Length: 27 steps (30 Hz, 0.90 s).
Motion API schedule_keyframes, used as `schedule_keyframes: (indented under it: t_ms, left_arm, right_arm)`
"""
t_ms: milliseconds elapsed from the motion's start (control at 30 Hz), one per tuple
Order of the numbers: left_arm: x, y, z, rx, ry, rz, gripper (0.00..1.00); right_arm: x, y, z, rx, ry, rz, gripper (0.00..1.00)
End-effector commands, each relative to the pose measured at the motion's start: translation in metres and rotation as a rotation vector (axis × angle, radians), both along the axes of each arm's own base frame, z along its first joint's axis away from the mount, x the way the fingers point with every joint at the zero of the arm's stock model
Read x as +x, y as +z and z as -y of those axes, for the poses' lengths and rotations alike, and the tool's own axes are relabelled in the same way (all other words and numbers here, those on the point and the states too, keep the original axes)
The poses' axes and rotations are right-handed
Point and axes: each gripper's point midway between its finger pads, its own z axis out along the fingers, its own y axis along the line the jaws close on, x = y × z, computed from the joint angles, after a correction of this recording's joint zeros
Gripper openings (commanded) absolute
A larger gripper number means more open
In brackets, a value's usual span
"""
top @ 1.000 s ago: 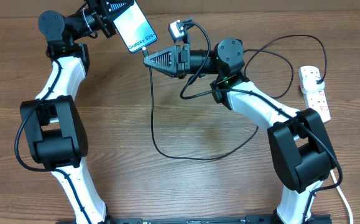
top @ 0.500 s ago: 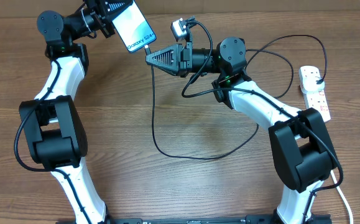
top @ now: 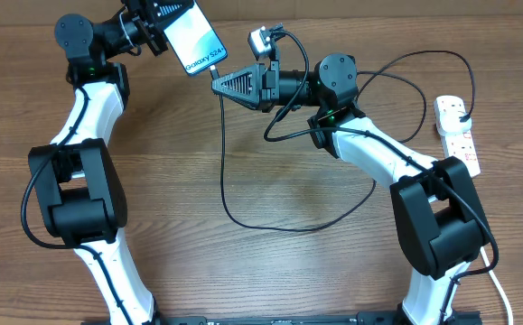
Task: Plug charger to phone and switch on socket
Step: 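Push the cable plug up into the phone's bottom port with the right gripper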
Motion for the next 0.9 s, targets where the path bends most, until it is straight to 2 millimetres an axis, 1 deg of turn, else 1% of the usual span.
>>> schedule_keyframes:
  t_ms: [0, 133, 467, 667, 867]
  left_arm:
    - [-0.001, 0.007, 0.004, -0.006, -0.006, 0.009, 0.04]
    - [-0.001, 0.007, 0.007, -0.006, -0.012, 0.010, 0.05]
    - [-0.003, 0.007, 0.010, -0.001, -0.022, 0.011, 0.04]
    - [0.002, 0.009, -0.001, -0.013, 0.016, 0.012, 0.04]
    - [0.003, 0.008, -0.011, -0.009, 0.030, 0.013, 0.04]
  right_arm:
    - [0.007, 0.004, 0.002, 0.006, -0.021, 0.005, 0.04]
    - [0.008, 0.000, 0.002, -0.004, -0.022, -0.016, 0.04]
    - [0.007, 0.000, 0.002, -0.007, -0.016, -0.001, 0.04]
    - [0.005, -0.001, 0.001, -0.010, -0.007, 0.000, 0.04]
    - [0.004, -0.001, 0.001, -0.012, -0.001, 0.001, 0.04]
